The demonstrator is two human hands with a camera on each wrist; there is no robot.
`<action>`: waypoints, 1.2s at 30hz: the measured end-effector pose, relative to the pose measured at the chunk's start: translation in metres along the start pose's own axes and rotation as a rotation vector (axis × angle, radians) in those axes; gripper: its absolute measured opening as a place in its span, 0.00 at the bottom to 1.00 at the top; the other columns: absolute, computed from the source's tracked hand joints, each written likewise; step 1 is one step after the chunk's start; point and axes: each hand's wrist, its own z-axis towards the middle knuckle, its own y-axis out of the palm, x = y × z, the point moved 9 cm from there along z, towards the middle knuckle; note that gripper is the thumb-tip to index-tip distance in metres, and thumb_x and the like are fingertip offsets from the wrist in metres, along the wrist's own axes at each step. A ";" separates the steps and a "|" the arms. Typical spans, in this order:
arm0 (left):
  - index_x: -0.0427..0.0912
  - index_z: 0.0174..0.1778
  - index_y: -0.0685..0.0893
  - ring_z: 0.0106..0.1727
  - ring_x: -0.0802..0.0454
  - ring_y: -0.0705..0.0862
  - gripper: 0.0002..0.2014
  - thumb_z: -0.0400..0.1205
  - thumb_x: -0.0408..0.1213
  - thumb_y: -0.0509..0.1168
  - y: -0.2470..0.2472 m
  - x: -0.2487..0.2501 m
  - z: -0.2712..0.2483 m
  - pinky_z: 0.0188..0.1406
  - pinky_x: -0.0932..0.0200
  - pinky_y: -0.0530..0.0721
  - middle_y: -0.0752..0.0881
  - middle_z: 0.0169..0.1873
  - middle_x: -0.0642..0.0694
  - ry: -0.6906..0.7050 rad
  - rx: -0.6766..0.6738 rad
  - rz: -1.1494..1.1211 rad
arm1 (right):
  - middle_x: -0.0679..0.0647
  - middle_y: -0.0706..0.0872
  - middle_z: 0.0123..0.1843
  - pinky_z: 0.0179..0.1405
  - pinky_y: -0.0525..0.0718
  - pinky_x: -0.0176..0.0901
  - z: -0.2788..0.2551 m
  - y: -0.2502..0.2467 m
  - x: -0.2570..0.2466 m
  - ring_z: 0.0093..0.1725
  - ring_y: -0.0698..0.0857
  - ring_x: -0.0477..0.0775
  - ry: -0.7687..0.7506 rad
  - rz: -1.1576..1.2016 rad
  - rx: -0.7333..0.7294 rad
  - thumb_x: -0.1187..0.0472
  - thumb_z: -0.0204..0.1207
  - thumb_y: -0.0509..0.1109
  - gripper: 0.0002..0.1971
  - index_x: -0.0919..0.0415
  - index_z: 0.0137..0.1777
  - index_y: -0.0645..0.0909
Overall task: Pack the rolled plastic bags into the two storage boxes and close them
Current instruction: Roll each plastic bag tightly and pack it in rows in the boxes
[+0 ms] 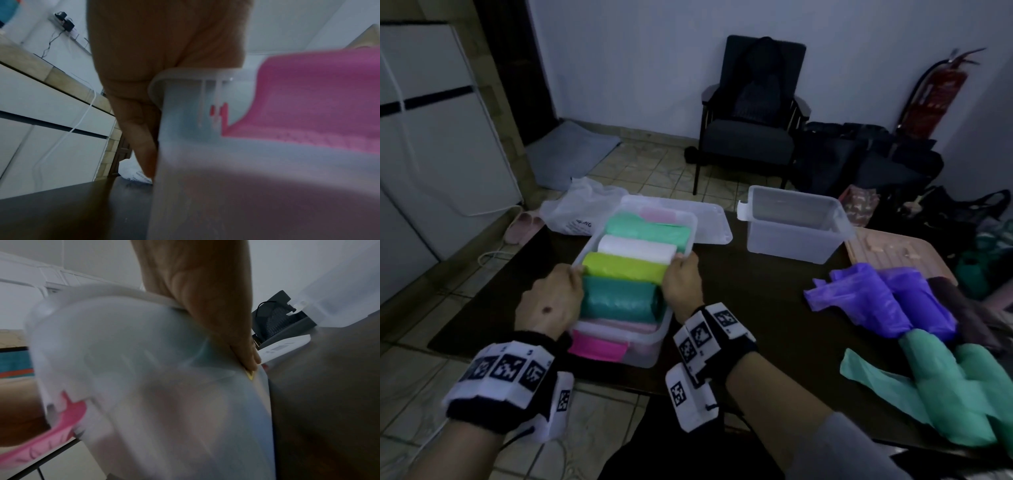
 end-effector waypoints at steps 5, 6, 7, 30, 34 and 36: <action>0.33 0.67 0.70 0.64 0.30 0.74 0.17 0.86 0.40 0.52 -0.023 0.044 -0.020 0.60 0.41 0.73 0.74 0.65 0.28 0.039 0.066 -0.052 | 0.65 0.76 0.70 0.68 0.73 0.51 -0.002 0.001 -0.003 0.70 0.75 0.65 -0.071 -0.011 -0.075 0.51 0.87 0.48 0.25 0.65 0.77 0.62; 0.35 0.70 0.70 0.66 0.32 0.73 0.18 0.85 0.38 0.54 -0.029 0.069 -0.028 0.60 0.41 0.73 0.74 0.66 0.30 0.127 0.107 -0.057 | 0.63 0.75 0.70 0.69 0.72 0.51 -0.001 -0.005 -0.003 0.71 0.75 0.64 -0.080 -0.016 -0.089 0.47 0.86 0.47 0.26 0.64 0.77 0.63; 0.37 0.71 0.69 0.68 0.34 0.73 0.19 0.85 0.38 0.55 -0.033 0.096 -0.039 0.62 0.42 0.72 0.74 0.68 0.33 0.219 0.141 -0.084 | 0.61 0.75 0.71 0.68 0.72 0.49 0.001 -0.013 -0.002 0.71 0.75 0.62 -0.071 -0.031 -0.096 0.45 0.86 0.47 0.27 0.63 0.77 0.65; 0.56 0.81 0.35 0.80 0.39 0.30 0.43 0.78 0.68 0.51 0.233 0.201 -0.050 0.75 0.27 0.42 0.28 0.80 0.45 0.292 -0.699 0.440 | 0.62 0.74 0.62 0.52 0.88 0.50 0.121 -0.296 0.039 0.41 0.82 0.58 0.195 0.301 0.412 0.52 0.78 0.67 0.28 0.64 0.75 0.67; 0.57 0.81 0.33 0.80 0.39 0.28 0.45 0.77 0.69 0.52 0.237 0.198 -0.050 0.74 0.26 0.41 0.26 0.79 0.46 0.304 -0.713 0.451 | 0.58 0.75 0.57 0.46 0.86 0.43 0.132 -0.288 0.039 0.49 0.80 0.56 0.150 0.227 0.327 0.59 0.82 0.62 0.27 0.68 0.78 0.62; 0.57 0.80 0.32 0.80 0.39 0.28 0.44 0.78 0.69 0.52 0.237 0.197 -0.050 0.74 0.27 0.41 0.26 0.79 0.46 0.306 -0.724 0.448 | 0.62 0.81 0.56 0.51 0.79 0.44 0.129 -0.296 0.044 0.54 0.82 0.63 0.171 0.117 0.412 0.55 0.81 0.65 0.26 0.70 0.74 0.67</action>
